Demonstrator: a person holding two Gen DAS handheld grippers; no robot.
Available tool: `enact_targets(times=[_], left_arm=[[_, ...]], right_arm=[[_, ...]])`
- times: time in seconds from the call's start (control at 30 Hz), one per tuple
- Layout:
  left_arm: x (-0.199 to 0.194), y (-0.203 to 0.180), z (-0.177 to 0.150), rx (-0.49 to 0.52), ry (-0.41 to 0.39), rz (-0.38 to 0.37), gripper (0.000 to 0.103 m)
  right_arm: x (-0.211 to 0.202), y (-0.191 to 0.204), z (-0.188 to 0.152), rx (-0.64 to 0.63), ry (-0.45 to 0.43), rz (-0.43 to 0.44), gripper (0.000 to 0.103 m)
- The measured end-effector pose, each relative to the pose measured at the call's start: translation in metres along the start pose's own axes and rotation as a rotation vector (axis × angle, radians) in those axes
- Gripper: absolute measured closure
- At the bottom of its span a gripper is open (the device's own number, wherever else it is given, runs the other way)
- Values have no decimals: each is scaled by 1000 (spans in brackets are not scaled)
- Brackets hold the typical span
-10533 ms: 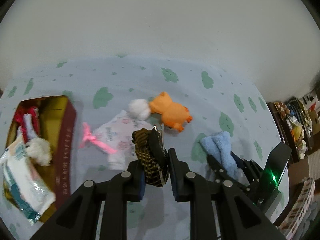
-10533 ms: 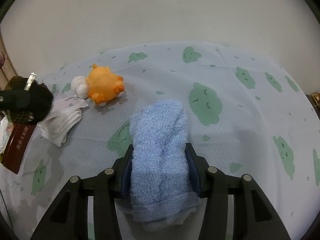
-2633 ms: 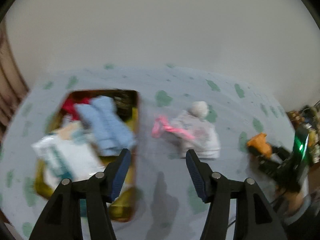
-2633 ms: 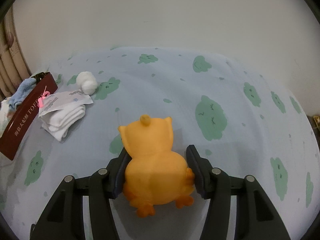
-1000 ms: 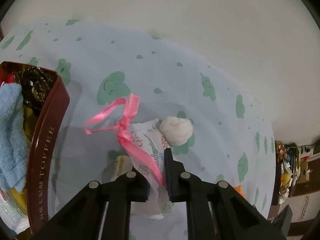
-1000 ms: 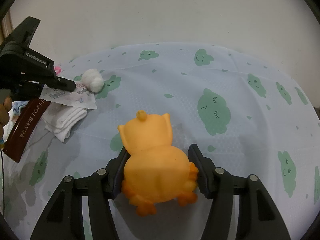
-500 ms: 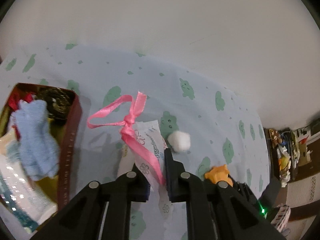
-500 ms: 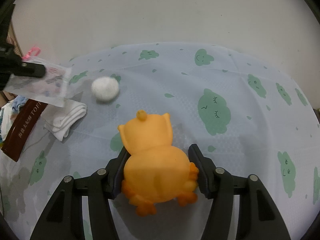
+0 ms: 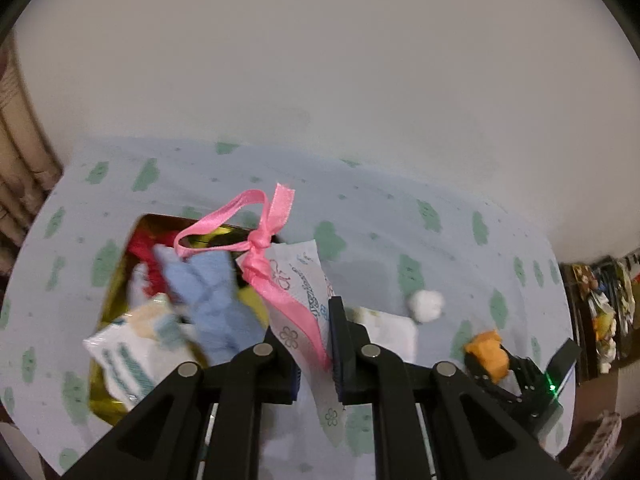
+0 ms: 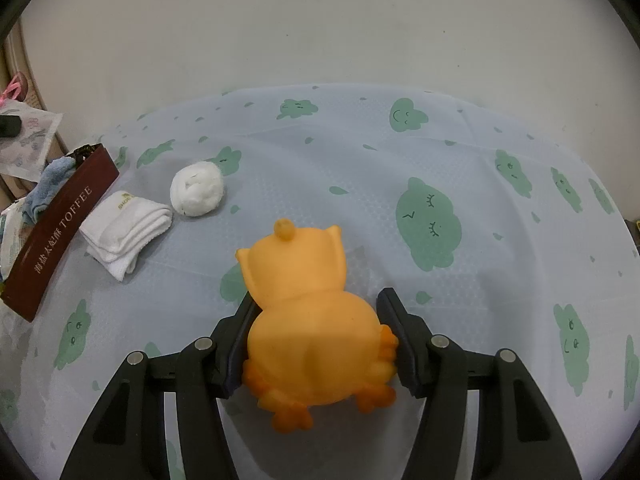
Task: Organize soft objects
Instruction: 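Carry the pouch into the gold tin and release it with the left gripper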
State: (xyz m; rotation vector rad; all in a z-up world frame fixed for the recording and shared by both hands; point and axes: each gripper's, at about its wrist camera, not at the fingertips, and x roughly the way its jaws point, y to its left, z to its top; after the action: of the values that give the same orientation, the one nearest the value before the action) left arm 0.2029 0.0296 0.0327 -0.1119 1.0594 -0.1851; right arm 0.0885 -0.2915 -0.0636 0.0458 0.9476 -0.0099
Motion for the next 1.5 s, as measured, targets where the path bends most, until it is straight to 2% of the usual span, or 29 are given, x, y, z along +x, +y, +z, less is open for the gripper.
enact_targets(times=[0.17, 0.73, 0.8, 0.83, 0.87, 0.97, 1.17, 1.27, 1.4, 1.5], left_arm=[[0, 33, 1, -48, -10, 40, 92], [44, 97, 3, -151, 35, 16, 89], [48, 98, 0, -137, 33, 43, 83], [49, 99, 0, -132, 34, 69, 73], [50, 99, -1, -126, 35, 94, 68], [53, 103, -3, -110, 49, 131, 62], [49, 114, -4, -132, 61, 169, 60], [47, 113, -5, -101, 72, 199, 54], [47, 112, -8, -70, 103, 209, 53], [39, 112, -9, -53, 79, 242, 54]], right_arm=[[0, 1, -1, -1, 0, -2, 45], [0, 1, -1, -2, 1, -5, 45], [0, 1, 0, -2, 1, -5, 45], [0, 1, -1, -3, 1, -5, 45], [0, 1, -1, -3, 1, -6, 45], [0, 1, 0, -3, 2, -6, 45], [0, 1, 0, -3, 2, -7, 45], [1, 1, 0, -2, 2, -7, 45], [1, 1, 0, -3, 2, -8, 45], [1, 1, 0, -3, 2, -8, 45]])
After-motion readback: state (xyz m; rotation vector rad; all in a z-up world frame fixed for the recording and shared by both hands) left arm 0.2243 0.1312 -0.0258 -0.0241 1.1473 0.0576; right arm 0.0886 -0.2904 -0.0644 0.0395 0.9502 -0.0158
